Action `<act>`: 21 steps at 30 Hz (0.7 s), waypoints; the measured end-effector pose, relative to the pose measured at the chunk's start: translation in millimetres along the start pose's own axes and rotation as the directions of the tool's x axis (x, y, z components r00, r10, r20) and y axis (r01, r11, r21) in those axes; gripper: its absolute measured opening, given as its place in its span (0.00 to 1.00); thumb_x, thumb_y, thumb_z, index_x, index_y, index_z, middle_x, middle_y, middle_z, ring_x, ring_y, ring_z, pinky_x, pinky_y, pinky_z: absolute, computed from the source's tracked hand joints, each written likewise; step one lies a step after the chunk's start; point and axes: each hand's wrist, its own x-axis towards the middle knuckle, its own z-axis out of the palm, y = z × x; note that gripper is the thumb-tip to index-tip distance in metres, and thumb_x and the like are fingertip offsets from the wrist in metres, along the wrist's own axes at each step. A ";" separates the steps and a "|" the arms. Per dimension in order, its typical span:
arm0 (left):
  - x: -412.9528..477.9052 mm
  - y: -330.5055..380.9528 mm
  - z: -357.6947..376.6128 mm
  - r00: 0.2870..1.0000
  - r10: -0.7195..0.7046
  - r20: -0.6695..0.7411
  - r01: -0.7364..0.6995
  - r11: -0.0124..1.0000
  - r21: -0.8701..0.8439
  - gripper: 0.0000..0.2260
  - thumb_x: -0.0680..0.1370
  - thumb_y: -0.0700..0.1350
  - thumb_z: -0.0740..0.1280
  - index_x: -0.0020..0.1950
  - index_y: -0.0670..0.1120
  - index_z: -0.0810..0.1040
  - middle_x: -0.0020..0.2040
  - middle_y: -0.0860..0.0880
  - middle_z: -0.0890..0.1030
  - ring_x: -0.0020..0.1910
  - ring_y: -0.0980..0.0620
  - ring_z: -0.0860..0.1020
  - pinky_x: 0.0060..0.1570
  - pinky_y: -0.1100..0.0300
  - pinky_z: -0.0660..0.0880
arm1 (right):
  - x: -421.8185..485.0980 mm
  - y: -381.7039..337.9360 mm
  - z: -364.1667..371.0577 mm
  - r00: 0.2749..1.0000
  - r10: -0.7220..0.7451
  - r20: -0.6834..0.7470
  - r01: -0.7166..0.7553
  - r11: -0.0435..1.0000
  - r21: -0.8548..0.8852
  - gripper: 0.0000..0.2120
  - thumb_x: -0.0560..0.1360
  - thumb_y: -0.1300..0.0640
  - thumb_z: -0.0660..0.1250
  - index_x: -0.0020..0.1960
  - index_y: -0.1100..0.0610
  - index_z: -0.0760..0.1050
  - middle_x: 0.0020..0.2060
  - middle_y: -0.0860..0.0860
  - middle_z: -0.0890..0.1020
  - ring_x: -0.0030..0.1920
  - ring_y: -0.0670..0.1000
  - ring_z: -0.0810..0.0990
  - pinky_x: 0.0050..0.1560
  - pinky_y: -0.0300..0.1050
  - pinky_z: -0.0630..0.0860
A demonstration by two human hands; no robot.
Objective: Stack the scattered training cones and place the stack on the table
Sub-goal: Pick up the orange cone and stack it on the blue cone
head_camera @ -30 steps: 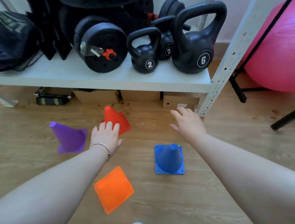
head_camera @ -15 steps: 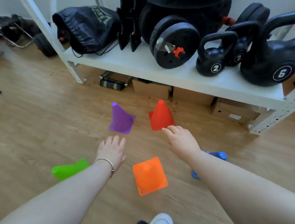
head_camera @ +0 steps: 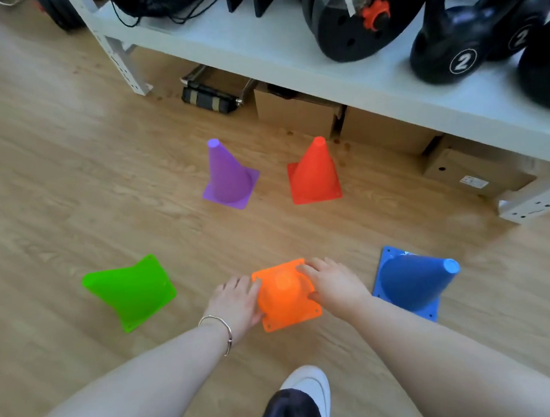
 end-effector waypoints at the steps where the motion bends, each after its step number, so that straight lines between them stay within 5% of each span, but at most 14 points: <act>1: 0.9 4.0 2.7 1.000 -0.011 0.002 0.012 0.999 -0.033 0.30 0.65 0.61 0.71 0.63 0.49 0.72 0.52 0.47 0.80 0.52 0.45 0.79 0.44 0.52 0.76 | 0.7 -0.9 1.7 1.000 -0.008 0.023 0.008 1.000 0.007 0.29 0.74 0.52 0.67 0.73 0.50 0.62 0.70 0.51 0.69 0.67 0.58 0.69 0.64 0.53 0.69; 9: 7.6 22.2 9.6 0.991 -0.109 0.075 0.128 0.935 -0.330 0.28 0.75 0.56 0.64 0.71 0.47 0.63 0.64 0.46 0.73 0.63 0.44 0.72 0.58 0.51 0.70 | -0.7 0.3 6.9 0.997 0.042 0.066 -0.051 0.988 0.145 0.32 0.75 0.50 0.66 0.76 0.49 0.57 0.65 0.54 0.74 0.62 0.59 0.75 0.56 0.50 0.73; 13: 6.8 20.8 12.5 0.988 -0.118 0.095 0.151 0.786 -0.600 0.29 0.74 0.49 0.68 0.72 0.46 0.62 0.67 0.45 0.72 0.64 0.45 0.73 0.62 0.52 0.70 | -4.3 4.3 5.6 0.996 0.060 0.061 -0.073 0.967 0.244 0.33 0.74 0.47 0.68 0.75 0.49 0.59 0.67 0.52 0.73 0.64 0.57 0.74 0.57 0.46 0.70; 21: 20.5 33.6 -14.3 0.986 -0.165 -0.021 0.081 0.587 -0.806 0.27 0.69 0.46 0.74 0.67 0.47 0.70 0.60 0.46 0.79 0.58 0.50 0.77 0.60 0.52 0.73 | -20.8 25.9 -17.2 0.987 0.147 -0.065 -0.105 0.895 0.434 0.32 0.71 0.47 0.72 0.72 0.47 0.65 0.64 0.50 0.76 0.64 0.52 0.74 0.63 0.48 0.72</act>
